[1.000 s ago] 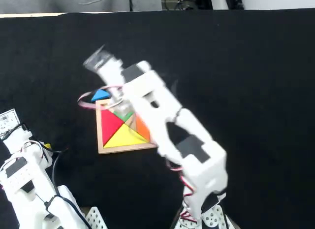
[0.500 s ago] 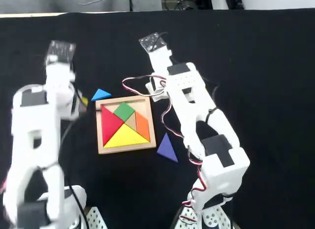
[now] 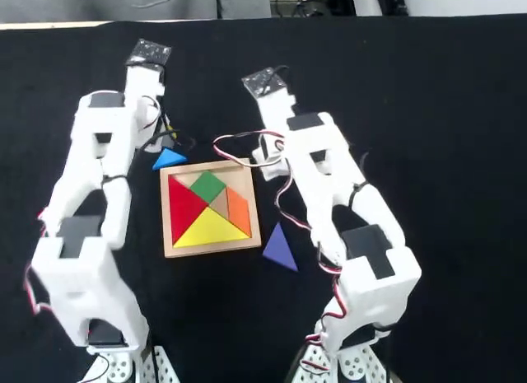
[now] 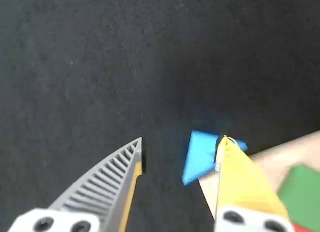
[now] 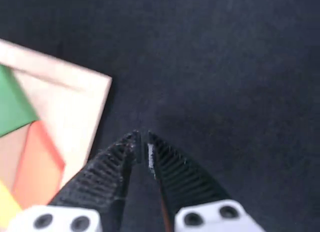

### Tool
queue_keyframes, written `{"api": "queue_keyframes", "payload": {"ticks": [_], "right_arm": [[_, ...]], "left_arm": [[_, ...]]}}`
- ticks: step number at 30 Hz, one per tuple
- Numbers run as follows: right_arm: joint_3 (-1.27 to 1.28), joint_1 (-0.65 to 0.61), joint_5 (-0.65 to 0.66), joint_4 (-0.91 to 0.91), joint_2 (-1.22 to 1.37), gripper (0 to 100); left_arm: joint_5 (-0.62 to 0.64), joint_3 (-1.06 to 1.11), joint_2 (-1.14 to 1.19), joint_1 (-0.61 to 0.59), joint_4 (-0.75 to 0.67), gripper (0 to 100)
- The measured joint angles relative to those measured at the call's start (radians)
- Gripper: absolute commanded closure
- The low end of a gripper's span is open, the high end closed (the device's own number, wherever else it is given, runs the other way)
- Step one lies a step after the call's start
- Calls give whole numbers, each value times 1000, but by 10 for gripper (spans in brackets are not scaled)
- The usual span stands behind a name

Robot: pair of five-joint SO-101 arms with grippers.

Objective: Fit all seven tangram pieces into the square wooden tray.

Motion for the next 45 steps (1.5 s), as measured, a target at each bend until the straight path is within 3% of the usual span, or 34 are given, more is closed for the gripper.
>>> {"api": "queue_keyframes", "payload": {"ticks": [10,15,25,34,39,42,45], "right_arm": [[8,11,-2,-46,0,988],[8,12,0,-46,0,988],[8,14,-2,-46,0,988],[11,14,-2,-46,0,988],[11,14,0,-46,0,988],[11,14,0,-46,0,988],[11,14,6,-5,-2,988]], "left_arm": [[-21,-213,275,23,-2,758],[-164,-222,276,-25,69,758],[-457,-236,265,-224,316,758],[-537,-181,83,-482,351,758],[-393,-77,-40,-551,500,758],[-178,29,-81,-540,474,758],[92,144,-109,-497,339,758]]}}
